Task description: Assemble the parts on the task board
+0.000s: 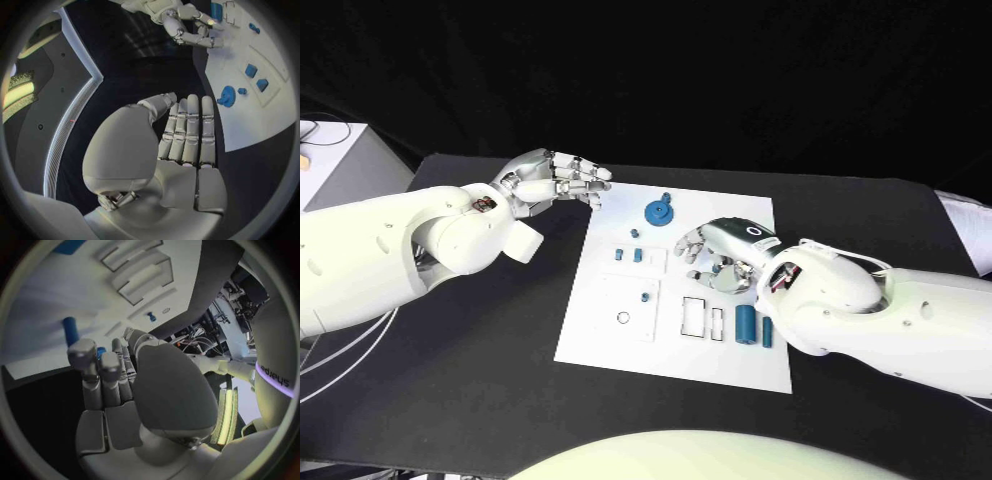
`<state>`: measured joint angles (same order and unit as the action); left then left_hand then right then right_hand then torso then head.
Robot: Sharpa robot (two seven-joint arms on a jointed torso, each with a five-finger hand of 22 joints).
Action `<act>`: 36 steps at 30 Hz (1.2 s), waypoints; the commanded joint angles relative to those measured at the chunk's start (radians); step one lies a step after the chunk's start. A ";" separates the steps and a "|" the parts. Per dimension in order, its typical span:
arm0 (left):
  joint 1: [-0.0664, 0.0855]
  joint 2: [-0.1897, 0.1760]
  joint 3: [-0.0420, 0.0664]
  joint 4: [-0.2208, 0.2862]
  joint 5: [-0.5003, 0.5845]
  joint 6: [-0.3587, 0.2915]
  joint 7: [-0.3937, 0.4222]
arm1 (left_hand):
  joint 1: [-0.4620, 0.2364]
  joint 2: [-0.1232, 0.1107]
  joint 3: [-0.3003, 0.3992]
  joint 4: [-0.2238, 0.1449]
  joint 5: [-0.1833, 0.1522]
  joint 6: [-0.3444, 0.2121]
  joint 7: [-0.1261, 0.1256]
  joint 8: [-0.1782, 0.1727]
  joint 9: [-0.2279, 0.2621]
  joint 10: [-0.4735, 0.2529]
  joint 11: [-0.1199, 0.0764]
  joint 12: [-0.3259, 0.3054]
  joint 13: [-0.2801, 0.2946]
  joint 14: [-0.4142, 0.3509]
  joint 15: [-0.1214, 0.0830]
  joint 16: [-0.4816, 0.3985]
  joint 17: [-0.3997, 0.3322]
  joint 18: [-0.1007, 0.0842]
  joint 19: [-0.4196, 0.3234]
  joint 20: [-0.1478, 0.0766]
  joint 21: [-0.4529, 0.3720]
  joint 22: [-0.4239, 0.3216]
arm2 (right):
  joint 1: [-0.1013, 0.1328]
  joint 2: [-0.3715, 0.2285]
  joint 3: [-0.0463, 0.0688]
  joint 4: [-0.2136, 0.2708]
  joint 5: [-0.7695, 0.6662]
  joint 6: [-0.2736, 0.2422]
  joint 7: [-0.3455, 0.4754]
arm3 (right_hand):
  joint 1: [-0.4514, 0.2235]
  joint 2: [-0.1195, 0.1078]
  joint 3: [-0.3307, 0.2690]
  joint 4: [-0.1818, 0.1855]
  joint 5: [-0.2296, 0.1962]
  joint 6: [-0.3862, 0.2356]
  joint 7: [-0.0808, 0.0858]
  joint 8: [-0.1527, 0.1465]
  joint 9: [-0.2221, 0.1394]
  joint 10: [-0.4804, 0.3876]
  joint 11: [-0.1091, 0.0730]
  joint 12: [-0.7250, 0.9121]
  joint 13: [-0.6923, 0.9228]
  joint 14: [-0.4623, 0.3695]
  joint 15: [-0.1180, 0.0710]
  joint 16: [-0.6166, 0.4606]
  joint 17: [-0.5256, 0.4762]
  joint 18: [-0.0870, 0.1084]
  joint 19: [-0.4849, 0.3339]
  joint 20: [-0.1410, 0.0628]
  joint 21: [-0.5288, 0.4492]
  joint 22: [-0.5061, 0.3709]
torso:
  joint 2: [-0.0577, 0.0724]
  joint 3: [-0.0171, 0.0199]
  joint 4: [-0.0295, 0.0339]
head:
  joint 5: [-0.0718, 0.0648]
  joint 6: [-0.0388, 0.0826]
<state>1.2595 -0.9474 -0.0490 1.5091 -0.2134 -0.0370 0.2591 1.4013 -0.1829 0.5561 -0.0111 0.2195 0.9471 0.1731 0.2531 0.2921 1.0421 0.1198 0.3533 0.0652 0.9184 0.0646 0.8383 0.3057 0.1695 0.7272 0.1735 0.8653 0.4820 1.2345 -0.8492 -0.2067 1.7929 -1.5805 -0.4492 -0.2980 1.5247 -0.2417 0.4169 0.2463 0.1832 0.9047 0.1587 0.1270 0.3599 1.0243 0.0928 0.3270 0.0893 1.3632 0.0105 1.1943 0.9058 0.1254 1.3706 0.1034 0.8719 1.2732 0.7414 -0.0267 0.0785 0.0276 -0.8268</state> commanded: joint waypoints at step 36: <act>-0.005 0.000 0.000 0.000 0.003 0.025 0.006 | -0.001 0.011 -0.007 0.001 0.000 0.000 0.009 -0.008 0.001 0.001 0.006 -0.010 0.001 0.004 0.006 -0.008 0.002 0.011 0.007 0.003 -0.009 -0.003 | 0.031 -0.074 0.004 -0.040 0.000 0.144 0.018 | -0.008 0.013 -0.060 0.040 0.016 0.078 -0.024 0.031 -0.003 0.023 -0.012 0.011 -0.013 0.053 -0.008 0.069 0.077 -0.024 0.050 -0.010 0.092 0.059 | 0.001 0.0008 -0.0038 | -0.025 0.018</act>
<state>1.2550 -0.9477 -0.0499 1.5066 -0.2128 -0.0295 0.2590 1.4013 -0.1829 0.5561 -0.0111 0.2195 0.9471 0.1731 0.2462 0.2917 1.0421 0.1198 0.3484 0.0651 0.9184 0.0646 0.8346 0.3067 0.1695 0.7272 0.1736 0.8617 0.4802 1.2675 -0.9255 -0.2024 1.7530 -1.5647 -0.2988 -0.2796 1.5174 -0.2407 0.3528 0.2863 0.1958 0.9768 0.1337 0.1547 0.3561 1.0412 0.0806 0.3348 0.0776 1.4089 0.0016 1.2588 0.9799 0.1120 1.4136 0.0926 0.9592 1.3081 0.7421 -0.0260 0.0742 0.0040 -0.8075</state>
